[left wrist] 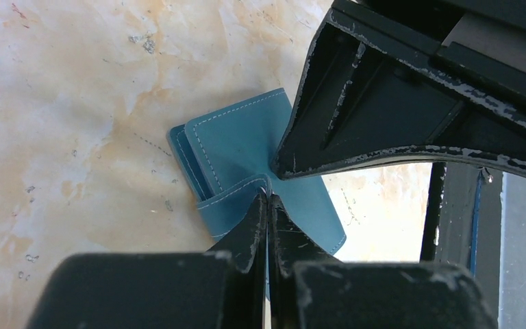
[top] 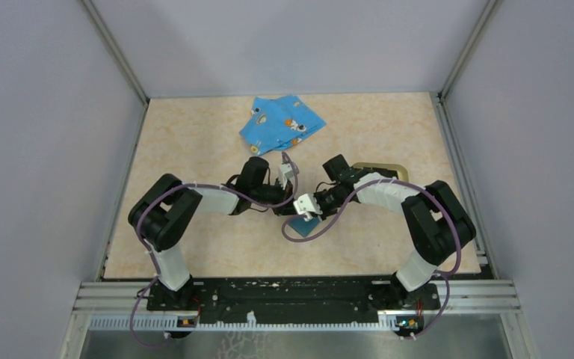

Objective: Put the credit cards into the card holder
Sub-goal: Close the card holder at the center of the board.

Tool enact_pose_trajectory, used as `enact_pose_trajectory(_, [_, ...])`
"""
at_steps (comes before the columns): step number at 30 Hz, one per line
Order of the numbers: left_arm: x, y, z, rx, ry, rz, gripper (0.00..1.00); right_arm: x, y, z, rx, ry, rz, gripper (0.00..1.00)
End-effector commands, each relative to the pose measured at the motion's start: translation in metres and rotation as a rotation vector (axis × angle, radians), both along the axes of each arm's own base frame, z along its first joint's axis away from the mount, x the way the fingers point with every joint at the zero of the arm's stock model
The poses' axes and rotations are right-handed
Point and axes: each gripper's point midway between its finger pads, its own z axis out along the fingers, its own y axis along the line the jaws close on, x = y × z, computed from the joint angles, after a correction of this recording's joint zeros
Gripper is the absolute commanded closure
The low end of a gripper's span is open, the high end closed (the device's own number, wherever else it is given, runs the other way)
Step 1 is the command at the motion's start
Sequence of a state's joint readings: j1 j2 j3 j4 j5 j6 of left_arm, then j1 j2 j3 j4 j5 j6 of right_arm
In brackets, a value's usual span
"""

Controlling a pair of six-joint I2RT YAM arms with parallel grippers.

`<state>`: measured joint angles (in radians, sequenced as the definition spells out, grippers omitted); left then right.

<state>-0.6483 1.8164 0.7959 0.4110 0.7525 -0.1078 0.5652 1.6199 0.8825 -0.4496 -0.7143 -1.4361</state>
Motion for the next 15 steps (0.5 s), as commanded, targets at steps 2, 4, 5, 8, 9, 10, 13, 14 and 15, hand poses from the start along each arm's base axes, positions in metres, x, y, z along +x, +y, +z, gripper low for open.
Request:
enact_pose_trajectory(2, [-0.006, -0.002, -0.012, 0.045, 0.001, -0.038, 1.0, -0.001, 0.003, -0.007, -0.034, 0.016, 0.001, 0.96])
enact_pose_trajectory(4, [-0.005, 0.0, -0.013, 0.062, -0.005, -0.035, 1.0, -0.001, 0.002, -0.007, -0.036, 0.018, -0.003, 0.96])
enact_pose_trajectory(5, [-0.005, 0.001, -0.013, 0.068, -0.011, -0.034, 1.0, 0.0, 0.002, -0.007, -0.036, 0.018, -0.005, 0.96])
enact_pose_trajectory(8, [-0.004, 0.004, -0.011, 0.088, -0.024, -0.029, 1.0, -0.001, 0.002, -0.008, -0.036, 0.02, -0.004, 0.96])
enact_pose_trajectory(9, [-0.003, 0.005, -0.011, 0.096, -0.022, -0.024, 1.0, 0.0, 0.003, -0.007, -0.034, 0.019, -0.005, 0.96])
enact_pose_trajectory(10, [-0.002, 0.006, -0.011, 0.104, -0.042, -0.031, 1.0, 0.0, 0.003, -0.007, -0.034, 0.02, -0.005, 0.96])
enact_pose_trajectory(13, [-0.001, 0.008, -0.011, 0.12, -0.054, -0.034, 1.0, 0.0, 0.003, -0.007, -0.034, 0.021, -0.006, 0.96])
enact_pose_trajectory(14, [-0.001, 0.008, -0.01, 0.123, -0.058, -0.035, 1.0, 0.0, 0.003, -0.006, -0.033, 0.02, -0.008, 0.96])
enact_pose_trajectory(15, [-0.001, 0.009, -0.01, 0.126, -0.061, -0.037, 1.0, 0.0, 0.003, -0.007, -0.035, 0.022, -0.008, 0.96])
